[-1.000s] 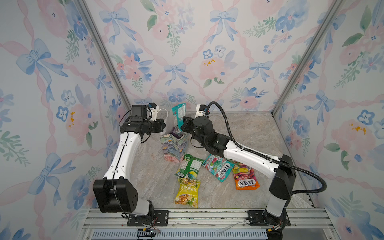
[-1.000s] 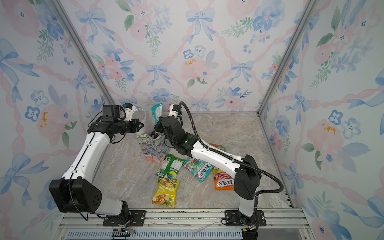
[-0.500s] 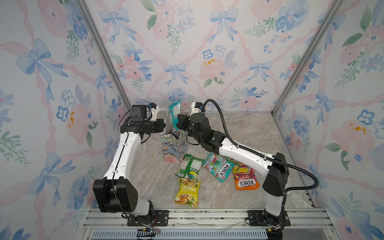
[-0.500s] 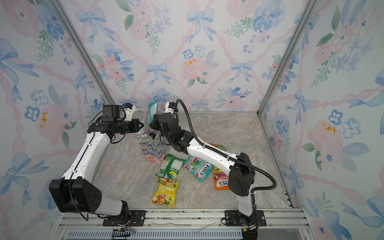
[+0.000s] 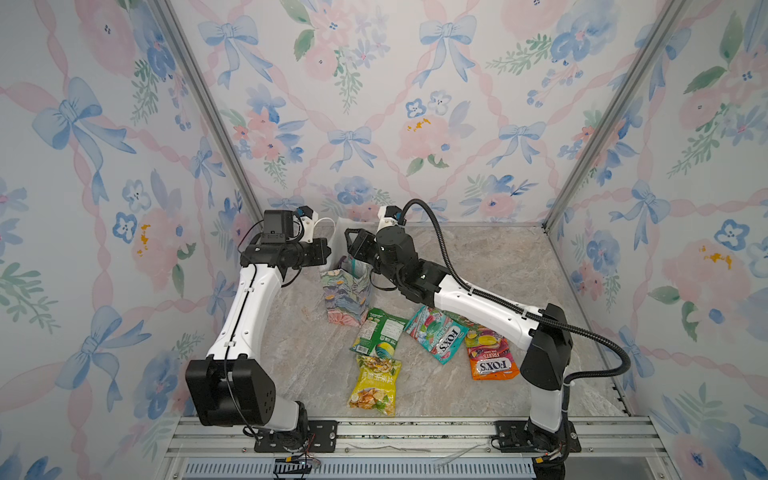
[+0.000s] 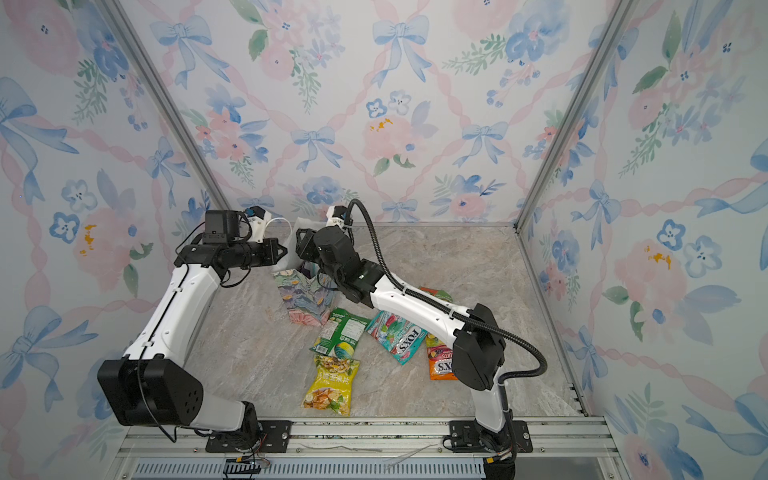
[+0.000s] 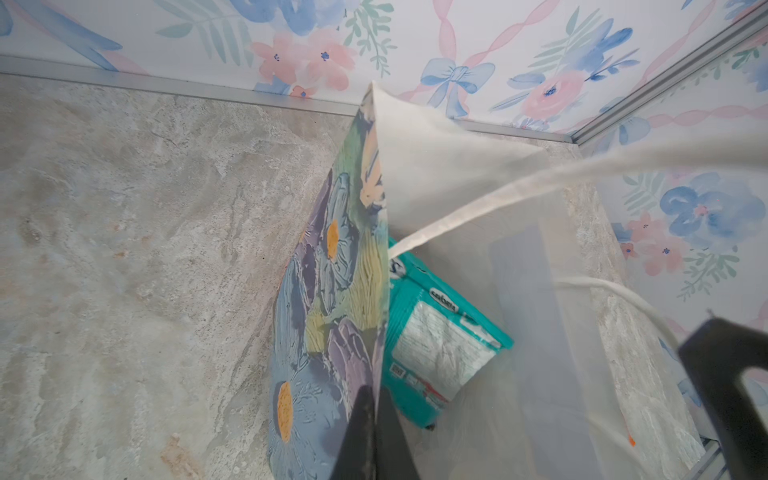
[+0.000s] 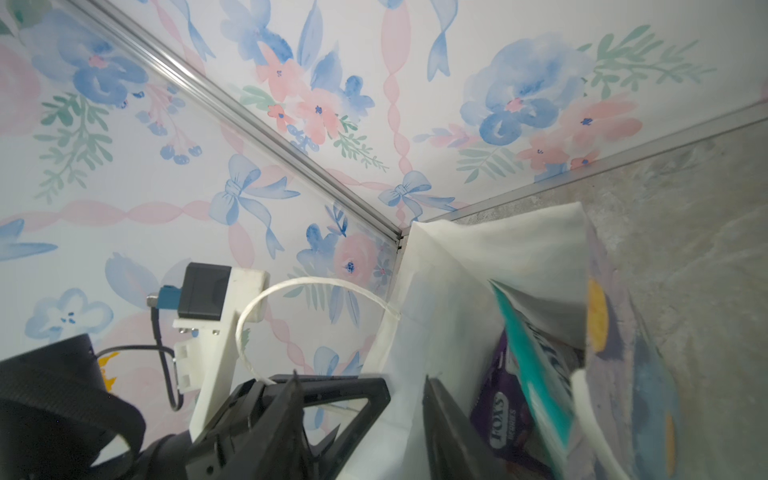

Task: Place the snacks into the paper bag
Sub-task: 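Open the right gripper to drop the teal packet into the bag, then move the right gripper back to the snack pile toward the green chip bag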

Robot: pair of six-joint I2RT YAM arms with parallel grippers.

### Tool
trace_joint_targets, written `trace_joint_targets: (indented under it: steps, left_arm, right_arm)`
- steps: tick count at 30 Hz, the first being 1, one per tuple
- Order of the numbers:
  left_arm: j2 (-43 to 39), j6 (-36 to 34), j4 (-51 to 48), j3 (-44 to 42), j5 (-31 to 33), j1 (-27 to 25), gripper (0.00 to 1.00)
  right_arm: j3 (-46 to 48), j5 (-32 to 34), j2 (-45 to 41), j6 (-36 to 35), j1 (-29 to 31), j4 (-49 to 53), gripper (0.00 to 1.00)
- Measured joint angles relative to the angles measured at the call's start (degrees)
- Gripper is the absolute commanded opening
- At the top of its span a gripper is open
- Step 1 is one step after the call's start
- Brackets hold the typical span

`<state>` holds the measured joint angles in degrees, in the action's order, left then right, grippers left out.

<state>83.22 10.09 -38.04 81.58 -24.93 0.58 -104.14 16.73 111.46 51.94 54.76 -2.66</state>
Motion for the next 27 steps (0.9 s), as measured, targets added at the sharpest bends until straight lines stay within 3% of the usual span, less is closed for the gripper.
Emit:
trace_joint_targets:
  steps: [5, 15, 21, 27]
  left_arm:
    - [-0.3, 0.0, 0.0, 0.0, 0.0, 0.0, 0.0]
    - [-0.3, 0.0, 0.0, 0.0, 0.0, 0.0, 0.0]
    - [-0.3, 0.0, 0.0, 0.0, 0.0, 0.0, 0.0]
    - [-0.3, 0.0, 0.0, 0.0, 0.0, 0.0, 0.0]
  right_arm:
    - [0.0, -0.7, -0.7, -3.5, -0.9, 0.0, 0.82]
    - [-5.2, -6.9, -2.7, -12.7, -5.9, 7.6, 1.0]
    - [-1.9, -8.6, -8.9, -19.2, -8.3, 15.5, 0.97]
    - [14.4, -8.6, -23.5, -21.6, -10.5, 20.4, 0.97]
